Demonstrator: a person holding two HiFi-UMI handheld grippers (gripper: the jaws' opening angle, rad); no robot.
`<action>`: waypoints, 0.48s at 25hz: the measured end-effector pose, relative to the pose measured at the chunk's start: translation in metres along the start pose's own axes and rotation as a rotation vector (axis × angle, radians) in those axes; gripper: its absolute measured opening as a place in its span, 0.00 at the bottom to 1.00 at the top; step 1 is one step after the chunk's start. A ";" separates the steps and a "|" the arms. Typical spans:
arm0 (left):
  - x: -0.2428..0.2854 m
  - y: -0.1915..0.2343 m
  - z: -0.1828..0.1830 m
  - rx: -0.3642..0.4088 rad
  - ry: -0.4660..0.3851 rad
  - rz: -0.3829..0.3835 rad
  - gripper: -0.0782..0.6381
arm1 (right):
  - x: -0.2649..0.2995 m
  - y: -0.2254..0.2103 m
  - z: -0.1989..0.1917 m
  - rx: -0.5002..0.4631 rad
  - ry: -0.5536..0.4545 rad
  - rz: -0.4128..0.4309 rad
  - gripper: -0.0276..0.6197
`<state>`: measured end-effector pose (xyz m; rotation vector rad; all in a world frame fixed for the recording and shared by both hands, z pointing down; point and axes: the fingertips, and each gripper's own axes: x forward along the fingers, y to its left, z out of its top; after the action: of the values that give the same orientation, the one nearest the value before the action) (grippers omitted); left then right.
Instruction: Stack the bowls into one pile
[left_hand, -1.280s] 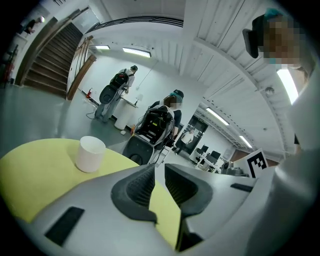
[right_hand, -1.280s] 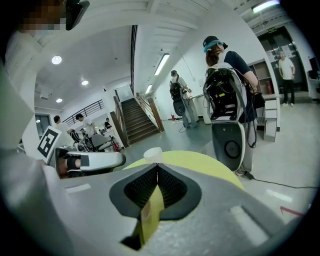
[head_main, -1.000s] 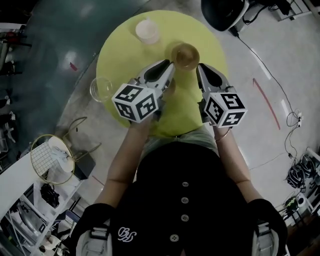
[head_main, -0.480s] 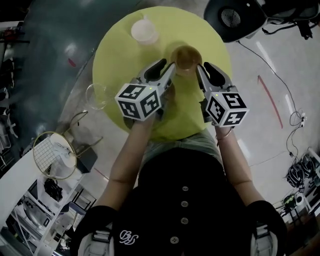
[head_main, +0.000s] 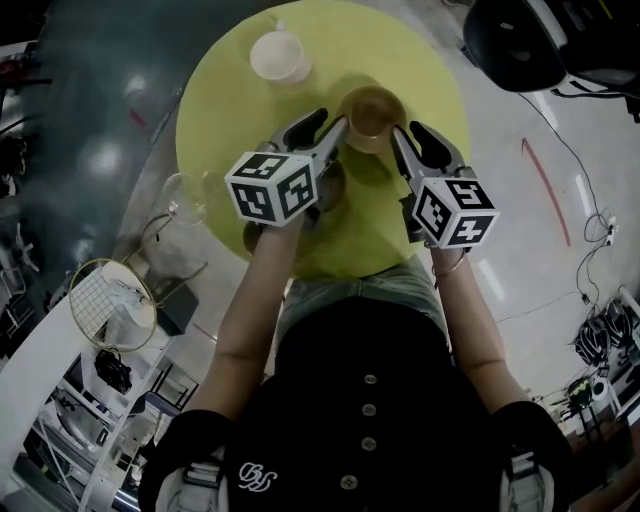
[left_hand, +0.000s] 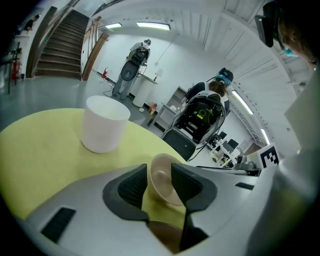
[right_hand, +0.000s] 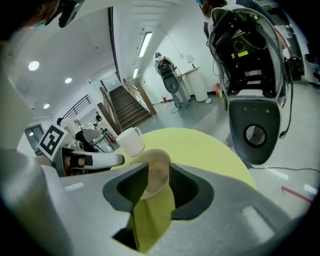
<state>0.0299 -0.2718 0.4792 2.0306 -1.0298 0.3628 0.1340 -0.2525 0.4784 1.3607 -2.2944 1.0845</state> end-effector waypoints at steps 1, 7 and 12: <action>0.002 0.000 -0.002 -0.001 0.012 -0.003 0.30 | 0.002 -0.001 -0.001 0.008 0.004 0.000 0.22; 0.011 -0.001 -0.014 0.010 0.084 -0.003 0.30 | 0.010 -0.002 -0.008 0.012 0.024 0.005 0.22; 0.016 0.002 -0.019 0.001 0.111 0.010 0.30 | 0.012 -0.006 -0.012 0.017 0.049 -0.005 0.22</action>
<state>0.0404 -0.2665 0.5014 1.9834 -0.9714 0.4759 0.1311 -0.2534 0.4960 1.3307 -2.2508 1.1258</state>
